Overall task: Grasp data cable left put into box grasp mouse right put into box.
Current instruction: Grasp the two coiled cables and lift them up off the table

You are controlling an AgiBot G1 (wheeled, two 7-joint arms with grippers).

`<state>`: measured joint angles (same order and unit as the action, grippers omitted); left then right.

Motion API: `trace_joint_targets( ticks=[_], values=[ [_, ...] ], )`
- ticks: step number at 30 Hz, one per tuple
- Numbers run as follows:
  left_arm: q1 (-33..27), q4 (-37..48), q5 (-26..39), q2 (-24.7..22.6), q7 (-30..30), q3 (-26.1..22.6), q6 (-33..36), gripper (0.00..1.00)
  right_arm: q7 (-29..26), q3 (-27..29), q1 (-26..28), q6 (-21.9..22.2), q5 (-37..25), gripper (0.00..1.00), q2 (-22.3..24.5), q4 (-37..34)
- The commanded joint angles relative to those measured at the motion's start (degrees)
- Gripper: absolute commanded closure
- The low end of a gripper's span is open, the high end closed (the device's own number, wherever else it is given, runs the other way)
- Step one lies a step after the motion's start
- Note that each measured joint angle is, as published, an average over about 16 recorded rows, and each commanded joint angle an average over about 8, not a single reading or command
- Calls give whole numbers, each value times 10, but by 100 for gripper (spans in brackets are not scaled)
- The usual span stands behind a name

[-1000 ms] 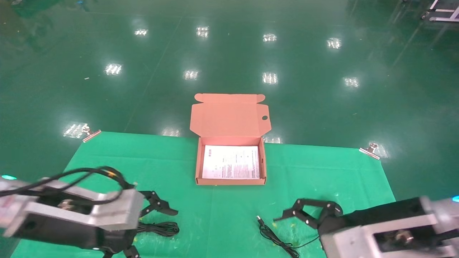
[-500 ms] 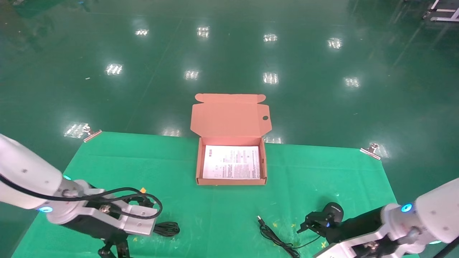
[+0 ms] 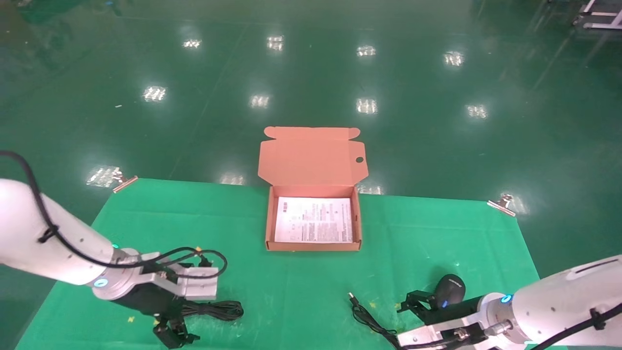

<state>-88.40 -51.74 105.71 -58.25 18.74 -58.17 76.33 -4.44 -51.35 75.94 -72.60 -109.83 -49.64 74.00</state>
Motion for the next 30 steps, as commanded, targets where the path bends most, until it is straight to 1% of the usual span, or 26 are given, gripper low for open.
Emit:
trace_joint_targets(
  ticks=[1, 5, 12, 22, 23, 24, 25, 30],
  values=[
    [2, 40, -4, -10, -11, 1, -9, 0, -19, -2, -7, 9, -9, 0, -8, -6],
    [3, 107, -13, -30, -38, 6, -26, 0, -38, -1, -8, 21, -13, 0, -28, -43],
    [1, 211, -22, -62, -84, 12, -57, 0, -46, -1, -5, 45, -22, 0, -62, -109],
    [-7, 308, -19, -93, -147, 12, -93, 0, -41, -2, -4, 73, -28, 0, -100, -190],
    [-9, 315, -19, -95, -152, 12, -96, 6, -39, -3, -3, 74, -28, 0, -104, -197],
    [-10, 323, -20, -96, -157, 13, -98, 17, -38, -3, -3, 76, -27, 0, -107, -203],
    [-11, 330, -20, -98, -161, 13, -100, 29, -36, -3, -3, 77, -26, 8, -110, -209],
    [-16, 358, -24, -104, -179, 16, -108, 92, -29, -3, -4, 85, -24, 71, -121, -231]
  ],
)
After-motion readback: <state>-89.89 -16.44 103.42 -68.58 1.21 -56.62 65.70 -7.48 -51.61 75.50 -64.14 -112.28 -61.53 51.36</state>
